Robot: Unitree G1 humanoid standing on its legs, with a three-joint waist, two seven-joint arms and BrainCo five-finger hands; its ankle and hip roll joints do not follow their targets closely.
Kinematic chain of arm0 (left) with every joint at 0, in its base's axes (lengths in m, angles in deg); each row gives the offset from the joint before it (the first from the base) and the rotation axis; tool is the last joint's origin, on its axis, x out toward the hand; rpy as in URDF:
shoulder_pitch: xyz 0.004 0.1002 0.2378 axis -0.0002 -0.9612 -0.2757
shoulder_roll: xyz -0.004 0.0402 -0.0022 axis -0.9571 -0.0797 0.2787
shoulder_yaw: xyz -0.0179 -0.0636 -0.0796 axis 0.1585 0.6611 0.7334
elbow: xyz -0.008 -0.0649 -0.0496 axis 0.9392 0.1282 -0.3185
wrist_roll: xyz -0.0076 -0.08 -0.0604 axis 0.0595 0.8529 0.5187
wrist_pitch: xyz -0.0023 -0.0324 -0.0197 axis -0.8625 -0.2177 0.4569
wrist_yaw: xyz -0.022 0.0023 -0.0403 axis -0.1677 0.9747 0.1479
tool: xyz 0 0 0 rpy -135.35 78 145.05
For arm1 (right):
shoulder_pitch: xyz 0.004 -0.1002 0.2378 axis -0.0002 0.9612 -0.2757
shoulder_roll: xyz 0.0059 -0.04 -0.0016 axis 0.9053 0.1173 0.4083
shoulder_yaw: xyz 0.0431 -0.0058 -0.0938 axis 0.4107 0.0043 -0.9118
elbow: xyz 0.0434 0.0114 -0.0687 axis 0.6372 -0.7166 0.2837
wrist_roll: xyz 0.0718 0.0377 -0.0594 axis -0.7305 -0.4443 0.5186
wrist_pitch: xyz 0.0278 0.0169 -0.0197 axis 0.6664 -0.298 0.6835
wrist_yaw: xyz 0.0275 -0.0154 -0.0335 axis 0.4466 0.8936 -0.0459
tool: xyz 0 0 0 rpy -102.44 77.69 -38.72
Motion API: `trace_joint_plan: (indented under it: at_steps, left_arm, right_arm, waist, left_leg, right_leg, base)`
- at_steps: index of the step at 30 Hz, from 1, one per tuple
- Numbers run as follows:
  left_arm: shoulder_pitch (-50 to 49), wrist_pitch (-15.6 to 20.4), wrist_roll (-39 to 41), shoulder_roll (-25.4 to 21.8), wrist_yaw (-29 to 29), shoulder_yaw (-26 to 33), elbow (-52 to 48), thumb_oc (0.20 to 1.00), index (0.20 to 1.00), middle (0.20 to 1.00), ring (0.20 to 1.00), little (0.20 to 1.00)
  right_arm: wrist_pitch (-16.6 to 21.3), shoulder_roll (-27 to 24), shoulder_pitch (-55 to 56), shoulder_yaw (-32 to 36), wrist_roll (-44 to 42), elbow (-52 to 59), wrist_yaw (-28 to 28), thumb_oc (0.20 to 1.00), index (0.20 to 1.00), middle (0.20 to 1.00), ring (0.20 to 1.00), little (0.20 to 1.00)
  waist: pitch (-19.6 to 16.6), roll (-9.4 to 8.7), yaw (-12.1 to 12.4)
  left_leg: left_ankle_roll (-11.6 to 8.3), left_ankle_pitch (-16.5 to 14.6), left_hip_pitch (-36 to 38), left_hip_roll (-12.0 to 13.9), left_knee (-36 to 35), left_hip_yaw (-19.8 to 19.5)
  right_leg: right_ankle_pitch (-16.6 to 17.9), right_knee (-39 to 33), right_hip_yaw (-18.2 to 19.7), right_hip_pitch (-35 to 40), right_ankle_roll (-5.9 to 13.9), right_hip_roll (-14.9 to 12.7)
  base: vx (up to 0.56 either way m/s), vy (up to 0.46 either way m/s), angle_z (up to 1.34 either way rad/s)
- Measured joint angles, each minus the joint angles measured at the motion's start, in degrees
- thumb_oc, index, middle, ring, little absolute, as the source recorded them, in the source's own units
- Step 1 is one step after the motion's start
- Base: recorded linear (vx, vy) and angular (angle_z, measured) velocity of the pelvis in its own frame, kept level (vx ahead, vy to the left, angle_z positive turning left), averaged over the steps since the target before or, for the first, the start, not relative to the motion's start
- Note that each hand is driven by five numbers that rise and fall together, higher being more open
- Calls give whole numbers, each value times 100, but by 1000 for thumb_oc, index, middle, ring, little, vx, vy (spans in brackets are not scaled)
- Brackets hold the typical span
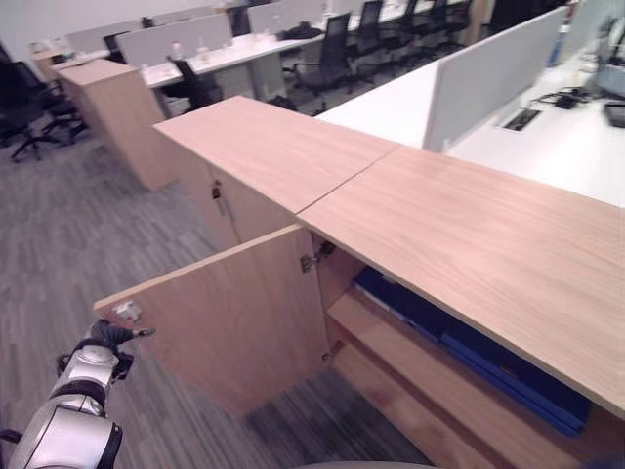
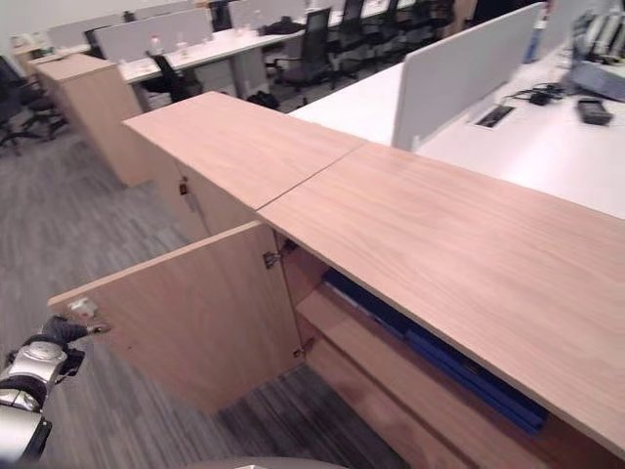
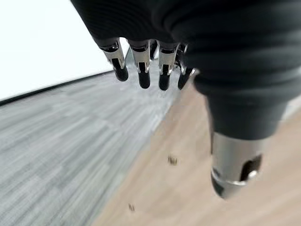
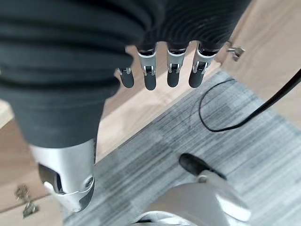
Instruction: Put the empty folder in the office cabinet
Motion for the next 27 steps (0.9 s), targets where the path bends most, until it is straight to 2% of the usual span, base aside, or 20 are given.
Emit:
trace_joint_plan:
  at_steps: [9, 11, 16, 19, 21, 23, 24, 25, 27]
  left_arm:
    - [21, 39, -100, -117, 3, -8, 274, 1000, 1000, 1000, 1000, 1000]
    - [26, 25, -99, -146, 2, 149, 323, 1000, 1000, 1000, 1000, 1000]
    - [168, -43, -109, -317, -48, 135, 331, 1000, 1000, 1000, 1000, 1000]
    - [140, -191, -146, -183, -404, -86, -288, 1000, 1000, 1000, 1000, 1000]
    - [-122, -256, -222, -12, -710, -101, -1440, 1000, 1000, 1000, 1000, 1000]
    - [-223, -249, -229, 189, -871, -10, -1860, 1000, 1000, 1000, 1000, 1000]
    - [-306, -260, -312, 335, -883, -82, -2001, 1000, 1000, 1000, 1000, 1000]
    - [-409, -310, -305, 625, -1098, 66, -2319, 1000, 1000, 1000, 1000, 1000]
    - [-869, -245, -328, 848, -1079, 133, -3026, 1000, 1000, 1000, 1000, 1000]
  right_arm:
    - [53, -37, 57, 16, -5, 30, 18, 1000, 1000, 1000, 1000, 1000]
    - [50, -48, 96, 19, -6, 44, 24, 1000, 1000, 1000, 1000, 1000]
    - [55, -21, 259, 19, -10, 37, 36, 1000, 1000, 1000, 1000, 1000]
    - [57, 32, 340, 21, -23, -1, 22, 1000, 1000, 1000, 1000, 1000]
    - [127, 85, 412, 27, -22, 0, 9, 1000, 1000, 1000, 1000, 1000]
    - [163, 80, 398, 85, -22, 17, -13, 1000, 1000, 1000, 1000, 1000]
    - [162, 139, 284, 147, -21, 75, -43, 1000, 1000, 1000, 1000, 1000]
    - [160, 134, 302, 161, -18, 94, -124, 1000, 1000, 1000, 1000, 1000]
    - [167, 155, 291, 165, -13, 49, -128, 1000, 1000, 1000, 1000, 1000]
  waist:
    - [22, -30, -6]
    - [25, -45, -13]
    - [4, -179, -42]
    - [17, -242, 123]
    - [64, -278, 429]
    - [94, -263, 497]
    - [106, -347, 504]
    - [107, -271, 567]
    - [123, -303, 665]
  left_leg:
    - [8, -25, 69, 52, -2, 291]
    - [17, -39, 69, 62, -1, 366]
    - [38, -56, 69, 60, 1, 470]
    - [43, -59, 54, 43, 2, 480]
    - [49, -65, 7, -9, 1, 380]
    - [43, -66, -18, -75, -4, 256]
    - [43, -68, -20, -93, 0, 246]
    - [42, -69, -51, -136, -10, 180]
    - [46, -73, -76, -222, -10, 166]
  right_leg:
    - [52, 19, 319, -104, 22, 8]
    - [86, 7, 396, -129, 11, 14]
    - [127, 3, 505, -188, 38, 2]
    - [146, 7, 503, -196, 64, -18]
    - [160, 14, 403, -190, 107, -65]
    - [167, 20, 262, -147, 122, -127]
    - [151, 34, 258, -149, 149, -146]
    - [134, 59, 196, -147, 172, -190]
    - [140, 83, 193, -150, 196, -265]
  base:
    - [-4, 26, -17]
    - [-6, 15, -21]
    - [-13, 17, -11]
    - [-2, 5, 4]
    - [-12, 14, 27]
    - [-16, 11, 32]
    - [-16, 5, 31]
    - [-7, 0, 27]
    - [-3, 0, 33]
